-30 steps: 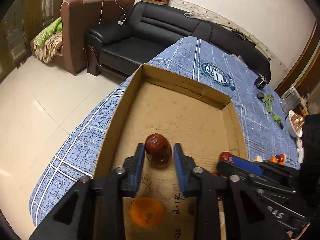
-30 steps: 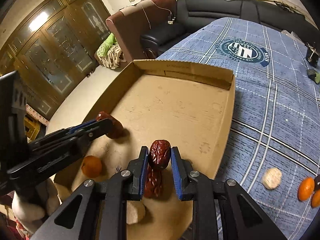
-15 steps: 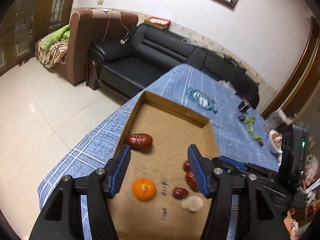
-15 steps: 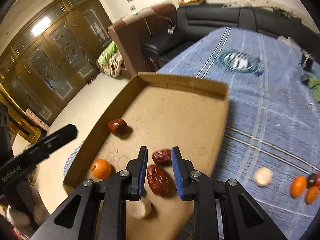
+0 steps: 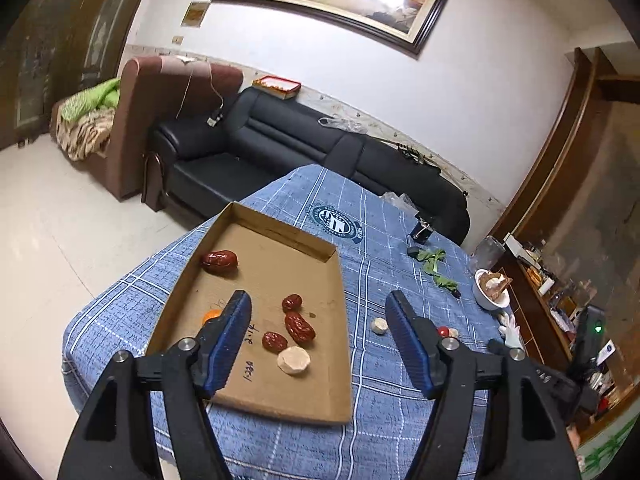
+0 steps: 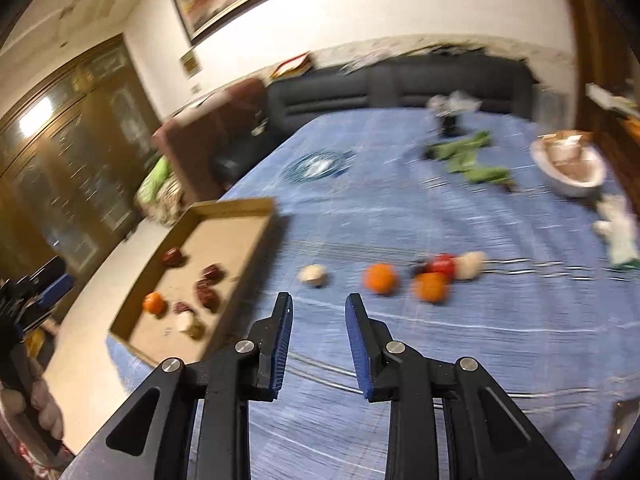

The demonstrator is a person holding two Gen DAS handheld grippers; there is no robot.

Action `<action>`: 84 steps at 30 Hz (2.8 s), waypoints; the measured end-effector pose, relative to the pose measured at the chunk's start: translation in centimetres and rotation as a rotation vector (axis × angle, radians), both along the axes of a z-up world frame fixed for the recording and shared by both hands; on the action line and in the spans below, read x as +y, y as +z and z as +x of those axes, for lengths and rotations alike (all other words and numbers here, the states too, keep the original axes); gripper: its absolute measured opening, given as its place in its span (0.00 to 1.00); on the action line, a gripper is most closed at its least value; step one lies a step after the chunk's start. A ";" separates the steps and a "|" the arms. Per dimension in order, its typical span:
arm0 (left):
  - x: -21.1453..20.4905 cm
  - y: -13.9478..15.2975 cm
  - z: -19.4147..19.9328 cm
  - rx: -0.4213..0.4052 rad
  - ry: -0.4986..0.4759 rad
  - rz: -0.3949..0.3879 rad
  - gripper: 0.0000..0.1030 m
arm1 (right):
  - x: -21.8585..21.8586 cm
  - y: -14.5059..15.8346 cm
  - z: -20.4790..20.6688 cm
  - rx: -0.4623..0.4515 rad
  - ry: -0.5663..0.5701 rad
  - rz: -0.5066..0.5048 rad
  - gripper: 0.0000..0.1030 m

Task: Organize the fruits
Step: 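Carry both dates into the box and open both tools, then move the left tool onto an orange while the right tool closes on another orange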

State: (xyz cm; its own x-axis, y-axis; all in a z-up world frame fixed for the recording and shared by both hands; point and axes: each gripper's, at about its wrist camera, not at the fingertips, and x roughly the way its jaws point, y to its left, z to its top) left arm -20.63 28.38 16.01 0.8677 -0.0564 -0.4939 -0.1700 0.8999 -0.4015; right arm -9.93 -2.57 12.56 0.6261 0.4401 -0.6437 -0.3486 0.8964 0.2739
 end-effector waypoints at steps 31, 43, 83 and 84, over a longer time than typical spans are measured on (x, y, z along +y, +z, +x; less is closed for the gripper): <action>-13.7 -8.4 16.1 0.280 -0.314 0.206 0.69 | -3.2 -10.4 9.8 0.157 -0.059 -0.067 0.33; -16.8 -10.9 20.4 0.341 -0.395 0.208 0.69 | -2.5 -11.2 11.4 0.128 -0.075 -0.075 0.34; -18.4 -11.2 20.6 0.295 -0.434 0.162 0.28 | -6.4 -11.3 10.0 0.118 -0.130 0.007 0.32; -17.7 -10.9 20.2 0.289 -0.420 0.157 0.28 | -6.2 -11.2 9.9 0.111 -0.130 0.002 0.32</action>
State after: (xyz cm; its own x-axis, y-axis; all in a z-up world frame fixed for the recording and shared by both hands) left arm -0.46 10.66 5.13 0.6132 -0.2759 -0.7401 0.1345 0.9598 -0.2464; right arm 0.00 -8.82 1.36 0.6028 0.3613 -0.7114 -0.1975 0.9314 0.3058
